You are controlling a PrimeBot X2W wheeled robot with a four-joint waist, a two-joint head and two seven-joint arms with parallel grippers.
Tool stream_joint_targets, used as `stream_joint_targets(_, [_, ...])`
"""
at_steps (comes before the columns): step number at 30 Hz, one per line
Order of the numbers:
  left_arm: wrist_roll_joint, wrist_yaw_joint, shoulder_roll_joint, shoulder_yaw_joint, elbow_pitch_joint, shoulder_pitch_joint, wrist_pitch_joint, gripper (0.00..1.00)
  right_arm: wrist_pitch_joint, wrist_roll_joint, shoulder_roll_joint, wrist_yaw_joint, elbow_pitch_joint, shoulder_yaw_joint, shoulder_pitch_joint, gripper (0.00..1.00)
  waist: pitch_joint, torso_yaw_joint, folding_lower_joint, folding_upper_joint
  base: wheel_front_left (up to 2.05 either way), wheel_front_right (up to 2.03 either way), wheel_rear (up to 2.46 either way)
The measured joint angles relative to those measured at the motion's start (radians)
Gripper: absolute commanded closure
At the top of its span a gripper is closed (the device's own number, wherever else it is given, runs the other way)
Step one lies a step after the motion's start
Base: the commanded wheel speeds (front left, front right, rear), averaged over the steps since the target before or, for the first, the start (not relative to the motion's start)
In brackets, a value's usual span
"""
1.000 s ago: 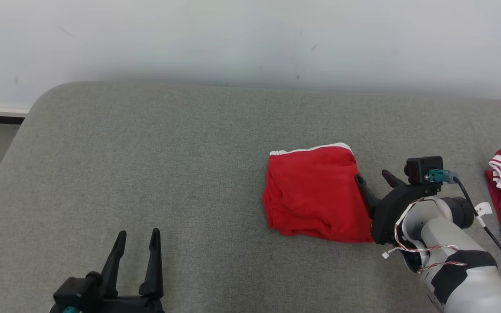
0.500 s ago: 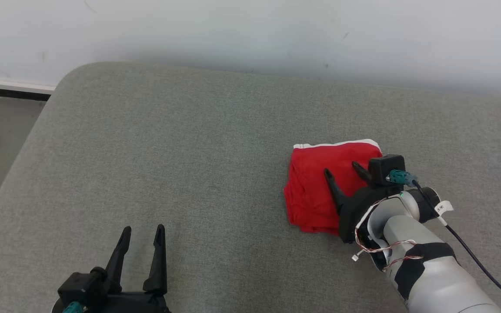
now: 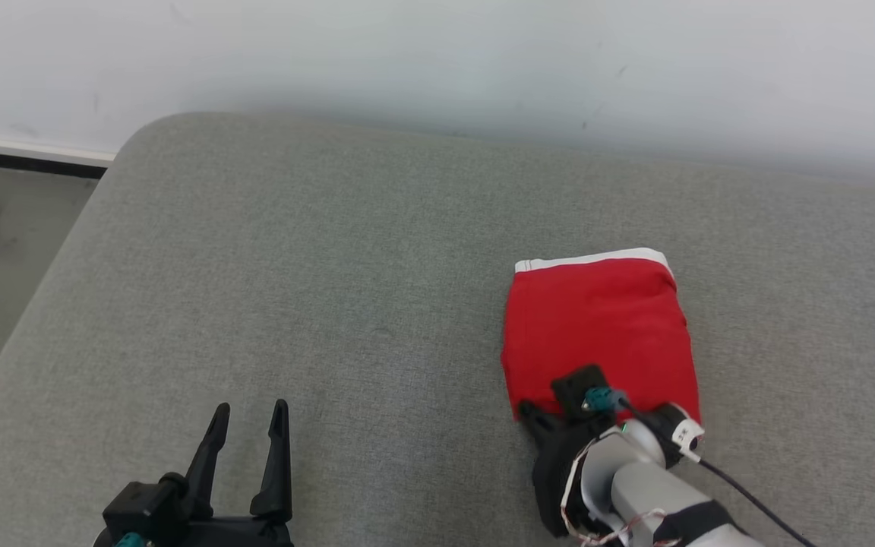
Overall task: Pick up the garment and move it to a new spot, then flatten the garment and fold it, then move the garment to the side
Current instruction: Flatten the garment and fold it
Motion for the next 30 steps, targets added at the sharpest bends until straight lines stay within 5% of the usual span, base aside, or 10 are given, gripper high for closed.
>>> stream_joint_targets(12, [0.006, 0.002, 0.0, 0.032, -0.003, 0.029, 0.0, 0.0, -0.09, 0.126, -0.003, 0.0, -0.104, 0.048, 0.052, 1.0, -0.05, -0.061, 0.0, 0.0, 0.0, 0.0, 0.0])
stream_joint_targets(14, [0.011, 0.005, 0.0, 0.048, -0.006, 0.038, 0.0, 0.0, -0.118, 0.144, -0.012, 0.0, -0.141, 0.032, 0.062, 0.52, -0.06, -0.077, -0.0001, 0.0, 0.0, 0.0, 0.0])
stream_joint_targets(15, [0.011, 0.007, 0.0, 0.057, -0.01, 0.04, 0.0, 0.0, -0.128, 0.151, -0.021, 0.0, -0.163, 0.024, 0.069, 0.0, -0.065, -0.087, -0.0001, 0.0, 0.0, 0.0, 0.0])
stream_joint_targets(20, [0.018, 0.014, 0.0, 0.097, -0.028, 0.061, 0.0, 0.0, -0.161, 0.167, -0.093, 0.0, -0.285, -0.052, 0.11, 0.0, -0.085, -0.143, -0.0001, -0.0001, 0.0, 0.0, 0.0])
stream_joint_targets(30, [0.062, 0.014, 0.0, 0.153, -0.052, 0.063, 0.0, 0.0, -0.174, 0.024, -0.194, 0.0, -0.48, -0.367, 0.258, 0.0, -0.112, -0.255, 0.0, -0.0001, 0.0, 0.0, 0.0])
